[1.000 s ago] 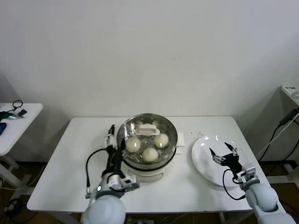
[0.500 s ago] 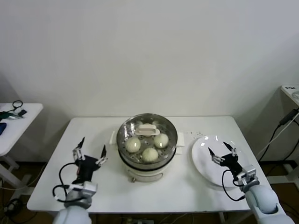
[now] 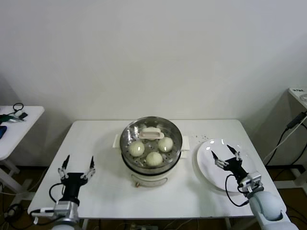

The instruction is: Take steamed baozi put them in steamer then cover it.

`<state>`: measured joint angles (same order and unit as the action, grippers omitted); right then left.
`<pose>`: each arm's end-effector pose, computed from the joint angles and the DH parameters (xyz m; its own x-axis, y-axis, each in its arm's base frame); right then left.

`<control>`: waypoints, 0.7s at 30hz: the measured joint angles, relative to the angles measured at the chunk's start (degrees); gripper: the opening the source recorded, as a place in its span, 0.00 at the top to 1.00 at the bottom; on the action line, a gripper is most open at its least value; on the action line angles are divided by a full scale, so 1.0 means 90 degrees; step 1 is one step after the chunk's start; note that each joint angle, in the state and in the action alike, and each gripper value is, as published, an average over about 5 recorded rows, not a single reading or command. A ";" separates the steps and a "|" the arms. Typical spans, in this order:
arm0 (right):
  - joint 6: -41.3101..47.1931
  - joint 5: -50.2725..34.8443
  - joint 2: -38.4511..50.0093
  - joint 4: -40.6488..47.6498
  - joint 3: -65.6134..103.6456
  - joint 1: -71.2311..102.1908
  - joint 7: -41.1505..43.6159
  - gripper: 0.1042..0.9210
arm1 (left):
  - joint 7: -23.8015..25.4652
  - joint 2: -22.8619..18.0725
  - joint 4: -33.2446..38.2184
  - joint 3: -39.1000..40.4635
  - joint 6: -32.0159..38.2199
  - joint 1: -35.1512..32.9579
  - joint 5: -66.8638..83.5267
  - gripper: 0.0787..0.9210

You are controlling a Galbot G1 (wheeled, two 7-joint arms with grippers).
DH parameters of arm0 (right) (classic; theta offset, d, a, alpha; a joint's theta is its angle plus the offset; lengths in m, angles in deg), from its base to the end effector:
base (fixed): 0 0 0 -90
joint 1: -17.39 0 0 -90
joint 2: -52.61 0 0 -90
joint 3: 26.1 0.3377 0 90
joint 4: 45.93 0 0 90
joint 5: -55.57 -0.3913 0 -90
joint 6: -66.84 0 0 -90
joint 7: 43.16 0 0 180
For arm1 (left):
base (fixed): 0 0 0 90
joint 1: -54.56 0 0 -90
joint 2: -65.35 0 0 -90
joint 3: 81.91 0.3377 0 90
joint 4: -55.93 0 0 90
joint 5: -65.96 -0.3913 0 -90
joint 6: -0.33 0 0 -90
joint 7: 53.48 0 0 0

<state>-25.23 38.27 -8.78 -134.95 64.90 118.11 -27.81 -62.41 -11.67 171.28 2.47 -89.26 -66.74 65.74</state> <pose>0.3287 -0.1709 -0.3666 -0.9481 -0.2437 0.2041 -0.2759 0.9497 -0.1479 0.2186 0.0720 -0.3179 -0.9892 -0.1388 0.0477 -0.1222 0.9589 0.2561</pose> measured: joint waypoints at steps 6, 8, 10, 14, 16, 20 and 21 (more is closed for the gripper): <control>-0.0048 0.0004 -0.0015 0.0003 -0.0014 -0.0011 0.0009 0.12 | 0.0009 -0.0058 -0.0151 -0.0132 0.0341 -0.0097 0.0309 0.12; -0.0061 0.0004 -0.0018 0.0003 -0.0014 -0.0008 0.0011 0.12 | 0.0029 -0.0067 -0.0175 -0.0168 0.0402 -0.0135 0.0381 0.12; -0.0077 0.0005 -0.0022 0.0006 -0.0014 0.0001 0.0013 0.12 | 0.0052 -0.0078 -0.0184 -0.0189 0.0447 -0.0175 0.0436 0.12; -0.0110 0.0024 -0.0048 0.0004 -0.0014 0.0037 0.0016 0.12 | 0.0092 -0.0112 -0.0196 -0.0215 0.0533 -0.0236 0.0497 0.12; -0.0114 0.0031 -0.0061 -0.0011 -0.0011 0.0057 0.0017 0.12 | 0.0107 -0.0132 -0.0203 -0.0236 0.0565 -0.0260 0.0524 0.12; -0.0108 0.0018 -0.0073 -0.0044 -0.0001 0.0086 0.0016 0.12 | 0.0135 -0.0162 -0.0202 -0.0248 0.0589 -0.0310 0.0555 0.12; -0.0105 0.0011 -0.0076 -0.0049 -0.0001 0.0090 0.0013 0.12 | 0.0145 -0.0165 -0.0199 -0.0246 0.0593 -0.0323 0.0556 0.12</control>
<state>-26.17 38.37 -9.47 -135.40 64.89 118.92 -27.69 -61.10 -13.16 169.48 0.25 -83.92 -69.64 70.75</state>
